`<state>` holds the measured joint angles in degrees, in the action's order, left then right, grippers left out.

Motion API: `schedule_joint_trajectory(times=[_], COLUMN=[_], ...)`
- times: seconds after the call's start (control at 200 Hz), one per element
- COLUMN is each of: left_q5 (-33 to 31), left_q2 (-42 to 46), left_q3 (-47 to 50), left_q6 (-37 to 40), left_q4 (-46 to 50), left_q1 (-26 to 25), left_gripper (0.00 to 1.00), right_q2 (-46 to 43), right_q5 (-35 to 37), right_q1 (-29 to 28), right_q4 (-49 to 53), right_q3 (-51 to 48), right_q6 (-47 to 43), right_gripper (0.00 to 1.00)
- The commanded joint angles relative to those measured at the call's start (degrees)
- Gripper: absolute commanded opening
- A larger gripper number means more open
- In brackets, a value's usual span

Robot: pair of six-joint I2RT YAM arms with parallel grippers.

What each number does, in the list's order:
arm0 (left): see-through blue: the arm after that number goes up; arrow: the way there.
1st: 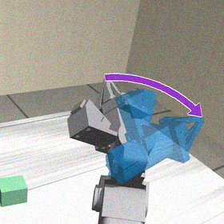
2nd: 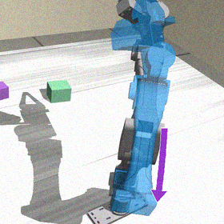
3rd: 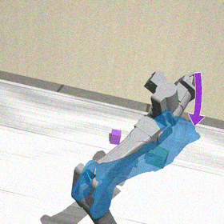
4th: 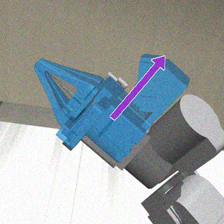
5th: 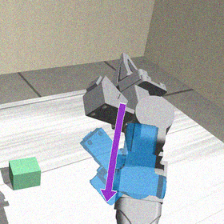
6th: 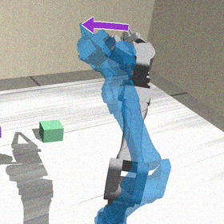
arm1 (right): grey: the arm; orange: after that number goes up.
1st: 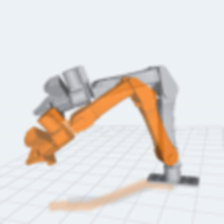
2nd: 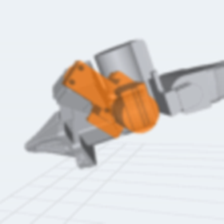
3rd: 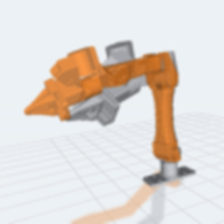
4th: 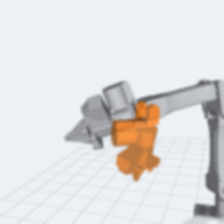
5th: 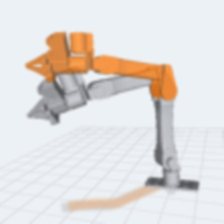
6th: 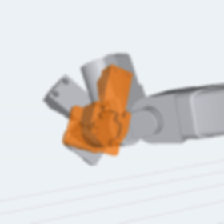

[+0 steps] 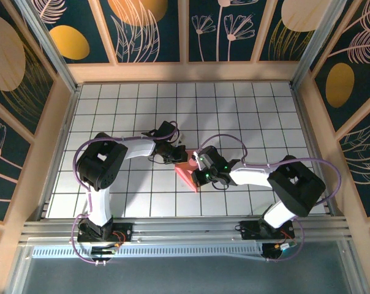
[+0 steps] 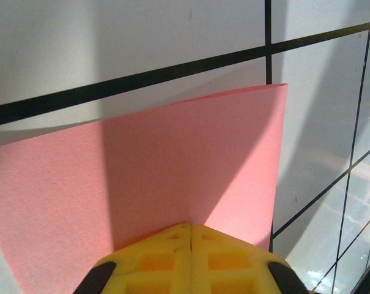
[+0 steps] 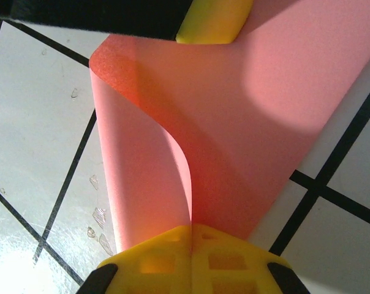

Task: Fold a paper plane with a square sheet of paper (fold left side to right side)
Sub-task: Third fold the triangle at the center of the table.

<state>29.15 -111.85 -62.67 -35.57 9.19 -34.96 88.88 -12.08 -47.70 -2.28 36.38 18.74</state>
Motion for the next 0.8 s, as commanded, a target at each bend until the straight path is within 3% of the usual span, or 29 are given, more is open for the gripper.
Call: schedule_joint_trajectory(times=[0.0, 0.796], left_q5=[-2.66, -2.63], left_q2=[-2.38, -2.30], left_q3=[1.76, 2.03], left_q6=[-0.14, -0.29], left_q4=[2.85, 2.85], left_q1=[-0.98, -1.05], left_gripper=[0.03, 0.03], right_q2=[-2.33, -0.60], right_q5=[-0.38, 1.48], right_q1=[0.42, 0.42], right_q4=[1.81, 2.59], right_q3=[1.50, 2.03], right_q6=[-0.57, -0.37], right_gripper=[0.00, 0.00])
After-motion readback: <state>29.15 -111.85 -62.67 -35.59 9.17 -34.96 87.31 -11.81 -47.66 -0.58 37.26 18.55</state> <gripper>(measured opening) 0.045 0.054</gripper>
